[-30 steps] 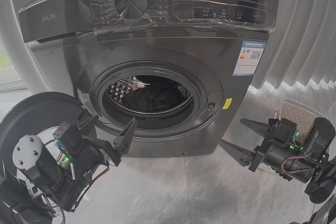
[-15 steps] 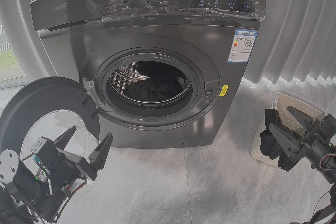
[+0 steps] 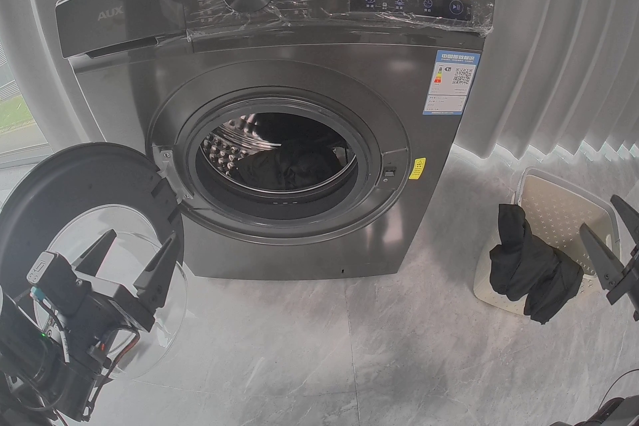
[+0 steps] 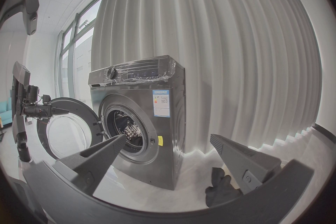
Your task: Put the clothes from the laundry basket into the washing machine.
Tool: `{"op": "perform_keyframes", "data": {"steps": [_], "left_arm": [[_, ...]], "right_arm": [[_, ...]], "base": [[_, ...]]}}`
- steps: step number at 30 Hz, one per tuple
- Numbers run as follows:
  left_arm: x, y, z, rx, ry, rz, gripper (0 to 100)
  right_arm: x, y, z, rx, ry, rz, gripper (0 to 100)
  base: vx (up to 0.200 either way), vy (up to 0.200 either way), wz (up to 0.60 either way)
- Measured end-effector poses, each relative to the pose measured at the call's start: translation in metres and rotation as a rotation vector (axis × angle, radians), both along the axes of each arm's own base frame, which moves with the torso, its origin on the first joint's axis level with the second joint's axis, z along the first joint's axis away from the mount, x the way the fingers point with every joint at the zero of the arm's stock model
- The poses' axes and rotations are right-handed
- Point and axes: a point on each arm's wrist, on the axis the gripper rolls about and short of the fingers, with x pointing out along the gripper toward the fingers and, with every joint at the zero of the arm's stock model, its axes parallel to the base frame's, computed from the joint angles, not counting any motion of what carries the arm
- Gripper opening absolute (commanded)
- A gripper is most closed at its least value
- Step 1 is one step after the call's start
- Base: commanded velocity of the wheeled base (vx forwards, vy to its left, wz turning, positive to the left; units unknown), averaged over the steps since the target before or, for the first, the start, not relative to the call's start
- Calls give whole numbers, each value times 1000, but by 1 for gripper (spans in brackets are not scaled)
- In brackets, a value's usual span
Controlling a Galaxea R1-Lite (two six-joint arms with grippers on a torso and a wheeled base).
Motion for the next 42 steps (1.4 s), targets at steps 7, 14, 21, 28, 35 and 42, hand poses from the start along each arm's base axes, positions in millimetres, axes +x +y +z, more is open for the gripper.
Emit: {"op": "perform_keyframes", "data": {"steps": [7, 14, 21, 28, 35, 42], "left_arm": [[-8, 18, -1, 53, 50, 9, 100], [-27, 42, -7, 128, 122, 12, 100], [-50, 68, -7, 125, 101, 111, 100], [-71, 85, -14, 129, 105, 201, 100], [-97, 92, -28, 153, 96, 116, 100], [-123, 96, -54, 217, 113, 46, 100]], "right_arm": [[-35, -8, -9, -18, 39, -38, 100], [-68, -11, -21, -26, 38, -71, 100], [-96, -9, -45, -37, 81, -36, 100], [-113, -6, -60, -26, 57, 82, 100], [-119, -6, -70, 6, 90, 143, 100], [-120, -8, -81, 4, 145, 49, 100]], "base": [[0, -29, 0], [0, -143, 0], [0, 0, 0], [0, 0, 0], [0, 0, 0], [0, 0, 0]]}}
